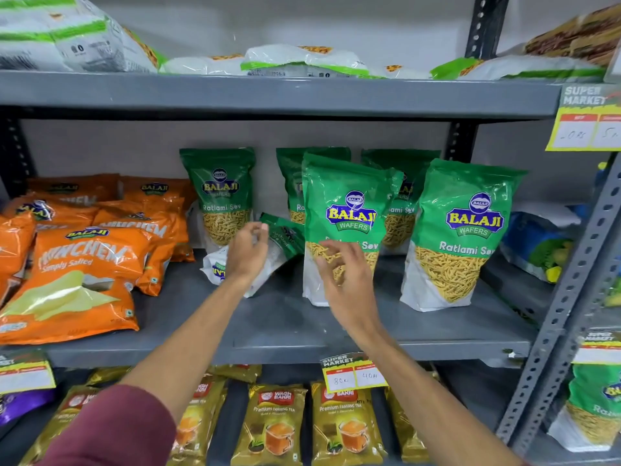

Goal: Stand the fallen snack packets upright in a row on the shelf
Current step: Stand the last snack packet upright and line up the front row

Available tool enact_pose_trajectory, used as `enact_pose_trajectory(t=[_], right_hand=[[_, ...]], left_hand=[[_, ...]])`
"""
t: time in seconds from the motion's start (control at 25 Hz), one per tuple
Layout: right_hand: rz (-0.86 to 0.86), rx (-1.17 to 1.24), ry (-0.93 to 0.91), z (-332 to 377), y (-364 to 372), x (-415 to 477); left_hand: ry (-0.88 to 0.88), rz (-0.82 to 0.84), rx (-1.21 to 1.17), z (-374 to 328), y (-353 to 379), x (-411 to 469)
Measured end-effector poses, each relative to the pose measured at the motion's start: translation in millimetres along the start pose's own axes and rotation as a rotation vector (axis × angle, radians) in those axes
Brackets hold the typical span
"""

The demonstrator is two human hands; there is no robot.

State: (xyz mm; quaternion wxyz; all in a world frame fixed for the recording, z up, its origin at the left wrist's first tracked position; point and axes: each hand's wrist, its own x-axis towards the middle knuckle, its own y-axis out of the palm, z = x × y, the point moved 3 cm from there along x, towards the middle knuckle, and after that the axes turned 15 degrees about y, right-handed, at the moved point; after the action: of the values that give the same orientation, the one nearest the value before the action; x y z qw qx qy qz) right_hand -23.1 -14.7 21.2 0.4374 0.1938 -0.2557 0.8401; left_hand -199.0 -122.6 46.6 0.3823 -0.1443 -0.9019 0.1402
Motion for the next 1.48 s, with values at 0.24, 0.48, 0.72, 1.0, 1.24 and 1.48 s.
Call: enact_pose_trajectory(t=[0.24,0.48,0.72,1.0,1.24,1.48], right_hand=[[0.448,0.041,0.674,-2.7,107.1,9.9],[0.355,0.254,0.931,2.1,144.4,16.3],[0.246,0.379,0.764,-1.6,144.5,0.8],[0.109,0.039,0.439,8.2,160.1,-0.6],[0.106,-0.263,0.344,7.9,172.5,-7.7],[0.166,-0.360,0.291,19.2,172.5,-15.4]], left_hand=[[-0.478,-0.028,-0.013,95.1,-43.4,29.0],[-0.465,-0.016,-0.169,108.9,-46.9,14.8],[-0.356,0.058,-0.376,104.7,-62.6,-3.4],[-0.243,0.029,-0.275,106.2,-71.5,-5.1],[-0.269,-0.018,-0.206,114.8,-65.4,-13.3],[-0.032,-0.253,-0.191,69.3,-79.8,-39.0]])
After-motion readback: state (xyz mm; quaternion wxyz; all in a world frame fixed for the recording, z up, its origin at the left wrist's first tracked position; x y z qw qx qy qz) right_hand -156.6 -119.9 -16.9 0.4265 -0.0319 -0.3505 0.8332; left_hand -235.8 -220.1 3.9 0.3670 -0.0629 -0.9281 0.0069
